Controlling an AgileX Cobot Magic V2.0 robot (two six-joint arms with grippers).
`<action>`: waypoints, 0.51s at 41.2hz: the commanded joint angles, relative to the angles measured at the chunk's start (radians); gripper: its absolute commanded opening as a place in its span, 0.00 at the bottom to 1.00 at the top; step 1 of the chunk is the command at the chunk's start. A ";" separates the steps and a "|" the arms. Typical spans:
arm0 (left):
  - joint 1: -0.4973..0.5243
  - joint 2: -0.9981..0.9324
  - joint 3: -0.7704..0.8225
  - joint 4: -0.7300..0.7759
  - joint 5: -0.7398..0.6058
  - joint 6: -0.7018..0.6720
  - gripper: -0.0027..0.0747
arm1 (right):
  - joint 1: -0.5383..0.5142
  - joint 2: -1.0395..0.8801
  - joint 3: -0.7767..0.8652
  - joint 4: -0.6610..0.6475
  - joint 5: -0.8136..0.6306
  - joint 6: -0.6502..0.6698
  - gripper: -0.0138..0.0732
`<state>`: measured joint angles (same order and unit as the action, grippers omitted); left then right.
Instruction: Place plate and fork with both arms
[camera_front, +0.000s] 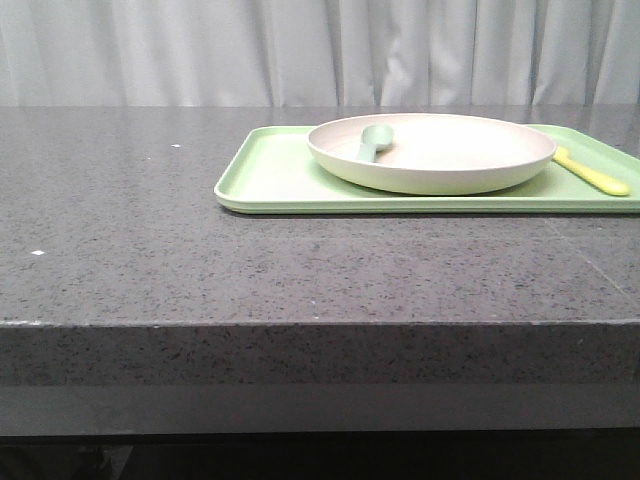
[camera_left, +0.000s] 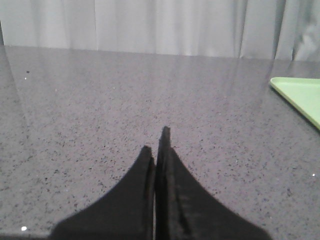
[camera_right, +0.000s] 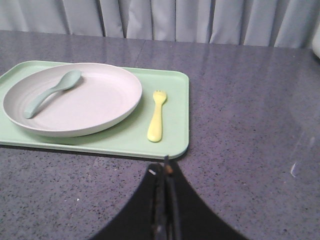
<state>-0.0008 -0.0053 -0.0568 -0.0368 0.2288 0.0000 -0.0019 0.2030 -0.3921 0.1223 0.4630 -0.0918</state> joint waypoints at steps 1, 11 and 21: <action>0.002 -0.022 0.012 -0.011 -0.115 -0.005 0.01 | -0.003 0.009 -0.027 -0.004 -0.066 -0.008 0.08; 0.002 -0.022 0.065 -0.012 -0.138 -0.007 0.01 | -0.003 0.009 -0.027 -0.004 -0.066 -0.008 0.08; 0.002 -0.022 0.065 -0.012 -0.138 -0.007 0.01 | -0.003 0.009 -0.027 -0.004 -0.066 -0.008 0.08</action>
<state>-0.0008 -0.0053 0.0069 -0.0391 0.1809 0.0000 -0.0019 0.2030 -0.3921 0.1223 0.4644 -0.0918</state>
